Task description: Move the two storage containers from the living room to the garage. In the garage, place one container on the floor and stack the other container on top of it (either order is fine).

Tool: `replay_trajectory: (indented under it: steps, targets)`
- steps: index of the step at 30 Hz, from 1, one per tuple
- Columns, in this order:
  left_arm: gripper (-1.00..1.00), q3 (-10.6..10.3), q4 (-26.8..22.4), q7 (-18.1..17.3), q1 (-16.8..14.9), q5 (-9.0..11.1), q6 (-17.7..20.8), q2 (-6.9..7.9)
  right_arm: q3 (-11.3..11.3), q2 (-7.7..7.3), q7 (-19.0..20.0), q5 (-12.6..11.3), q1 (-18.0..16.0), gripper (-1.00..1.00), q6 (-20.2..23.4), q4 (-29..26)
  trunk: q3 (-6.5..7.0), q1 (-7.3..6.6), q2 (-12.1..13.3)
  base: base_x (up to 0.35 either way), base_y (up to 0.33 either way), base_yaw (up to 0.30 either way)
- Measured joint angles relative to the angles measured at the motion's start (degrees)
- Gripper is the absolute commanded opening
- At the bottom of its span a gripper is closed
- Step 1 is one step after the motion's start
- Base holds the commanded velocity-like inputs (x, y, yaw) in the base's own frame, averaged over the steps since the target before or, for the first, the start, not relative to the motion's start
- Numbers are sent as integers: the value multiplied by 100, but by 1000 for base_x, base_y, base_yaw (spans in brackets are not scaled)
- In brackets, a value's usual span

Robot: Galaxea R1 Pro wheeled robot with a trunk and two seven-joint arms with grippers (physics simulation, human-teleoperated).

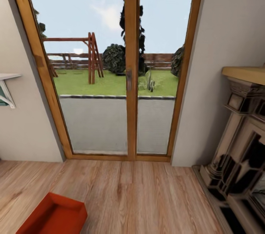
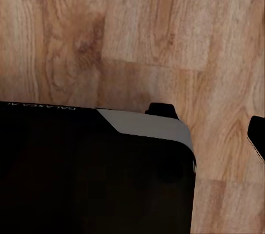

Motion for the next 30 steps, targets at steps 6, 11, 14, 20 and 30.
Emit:
replay_trajectory:
  steps: [6, 11, 14, 20, 30]
  targets:
    - [100, 0, 0, 0, 0, 0, 0, 0, 0, 0, 0, 0, 0, 100, 1, 0, 0, 0, 0, 322, 0, 0]
    - [100, 0, 0, 0, 0, 0, -2, 0, 0, 0, 0, 0, 0, 100, 4, 0, 0, 0, 0, 322, 0, 0]
    - [100, 0, 0, 0, 0, 0, -3, 0, 0, 0, 0, 0, 0, 100, 6, 0, 0, 0, 0, 322, 0, 0]
    - [100, 0, 0, 0, 0, 0, -7, 0, 0, 3, 0, 0, 0, 100, 8, 0, 0, 0, 0, 322, 0, 0]
    - [100, 0, -1, 5, 0, 0, -16, 8, 0, 2, 1, -2, 0, 100, 1, -7, 0, 1, 0, 298, 0, 19]
